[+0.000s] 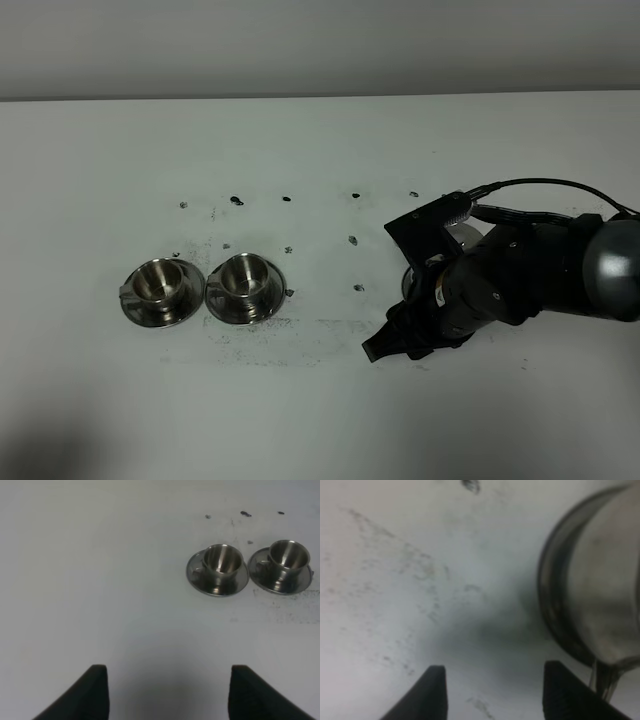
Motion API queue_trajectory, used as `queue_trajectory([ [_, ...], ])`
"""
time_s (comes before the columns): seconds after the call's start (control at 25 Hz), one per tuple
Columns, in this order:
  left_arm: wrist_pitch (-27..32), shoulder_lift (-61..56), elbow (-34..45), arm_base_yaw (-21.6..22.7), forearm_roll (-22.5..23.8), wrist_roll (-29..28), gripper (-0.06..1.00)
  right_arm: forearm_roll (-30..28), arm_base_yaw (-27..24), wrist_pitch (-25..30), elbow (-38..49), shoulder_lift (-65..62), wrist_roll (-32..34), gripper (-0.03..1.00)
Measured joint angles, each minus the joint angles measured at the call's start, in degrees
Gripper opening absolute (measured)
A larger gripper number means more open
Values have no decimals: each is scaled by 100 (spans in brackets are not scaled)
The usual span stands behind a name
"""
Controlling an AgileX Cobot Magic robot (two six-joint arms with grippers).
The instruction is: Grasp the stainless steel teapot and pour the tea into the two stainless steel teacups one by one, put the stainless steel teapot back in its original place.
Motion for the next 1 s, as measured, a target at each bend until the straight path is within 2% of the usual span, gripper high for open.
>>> queue_trajectory([
  [0.32, 0, 0, 0, 0, 0, 0, 51, -588, 0, 310, 0, 0, 602, 45],
  [0.8, 0, 0, 0, 4, 0, 0, 51, -452, 0, 569, 0, -251, 606, 45],
  [1.0, 0, 0, 0, 4, 0, 0, 51, -362, 18, 914, 4, -672, 606, 45],
])
